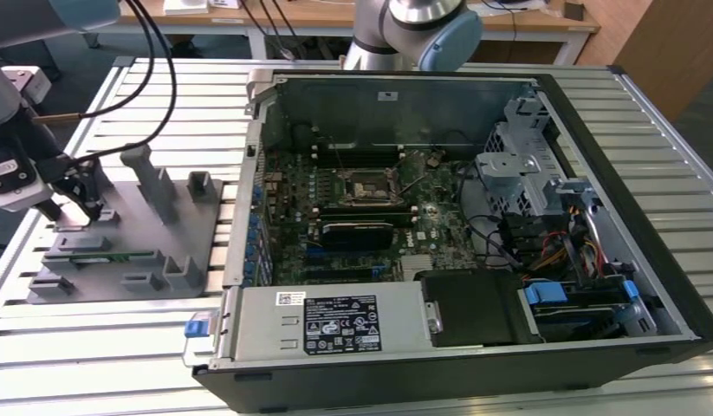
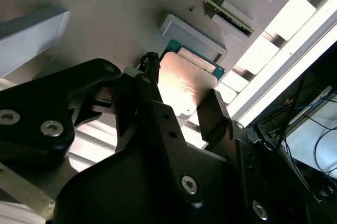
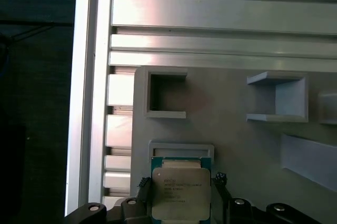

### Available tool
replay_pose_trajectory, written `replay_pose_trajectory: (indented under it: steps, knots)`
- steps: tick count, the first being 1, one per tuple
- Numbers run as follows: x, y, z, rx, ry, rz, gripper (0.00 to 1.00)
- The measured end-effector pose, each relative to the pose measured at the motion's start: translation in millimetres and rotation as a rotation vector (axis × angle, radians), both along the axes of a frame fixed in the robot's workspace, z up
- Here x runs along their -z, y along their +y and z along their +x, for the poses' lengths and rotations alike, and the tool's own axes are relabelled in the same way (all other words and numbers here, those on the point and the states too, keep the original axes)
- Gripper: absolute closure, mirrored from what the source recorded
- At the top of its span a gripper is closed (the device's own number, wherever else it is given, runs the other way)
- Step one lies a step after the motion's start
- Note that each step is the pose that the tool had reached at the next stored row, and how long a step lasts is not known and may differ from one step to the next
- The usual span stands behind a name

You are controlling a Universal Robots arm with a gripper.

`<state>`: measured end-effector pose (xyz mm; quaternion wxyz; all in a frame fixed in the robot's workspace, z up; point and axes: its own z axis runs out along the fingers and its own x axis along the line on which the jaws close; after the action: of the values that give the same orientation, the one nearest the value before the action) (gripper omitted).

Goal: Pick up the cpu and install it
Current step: 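Pick up the cpu and move it towards the insertion slot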

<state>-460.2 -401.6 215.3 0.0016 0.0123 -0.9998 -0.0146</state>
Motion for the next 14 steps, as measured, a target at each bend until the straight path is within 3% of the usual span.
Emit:
replay_pose_trajectory:
  steps: [14]
  knots:
    - [-7.9, 1.2, 0.0, 0.000, 0.0000, 0.0000, 0.47]
